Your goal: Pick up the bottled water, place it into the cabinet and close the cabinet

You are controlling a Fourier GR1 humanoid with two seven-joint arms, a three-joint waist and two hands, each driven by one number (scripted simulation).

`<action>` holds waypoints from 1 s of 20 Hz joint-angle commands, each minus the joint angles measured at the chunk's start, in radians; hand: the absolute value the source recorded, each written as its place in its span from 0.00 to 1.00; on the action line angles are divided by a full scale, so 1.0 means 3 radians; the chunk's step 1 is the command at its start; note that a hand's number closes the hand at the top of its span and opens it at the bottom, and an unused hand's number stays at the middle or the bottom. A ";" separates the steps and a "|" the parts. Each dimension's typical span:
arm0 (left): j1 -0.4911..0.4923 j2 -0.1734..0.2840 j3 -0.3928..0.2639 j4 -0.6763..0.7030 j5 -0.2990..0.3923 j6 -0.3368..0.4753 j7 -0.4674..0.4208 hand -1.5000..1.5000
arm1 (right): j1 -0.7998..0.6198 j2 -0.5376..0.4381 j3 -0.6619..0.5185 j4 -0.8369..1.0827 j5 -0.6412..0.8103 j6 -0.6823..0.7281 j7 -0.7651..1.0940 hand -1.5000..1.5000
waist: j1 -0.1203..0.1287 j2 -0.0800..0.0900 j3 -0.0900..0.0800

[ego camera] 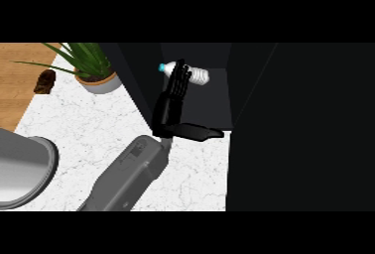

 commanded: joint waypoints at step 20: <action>0.2072 0.1167 -0.0172 -0.2544 0.0061 -0.0184 0.0401 0.00 | 0.0259 -0.0854 0.0454 -0.0791 0.0748 0.0812 -0.0096 1.00 | -0.0030 -0.0021 -0.0004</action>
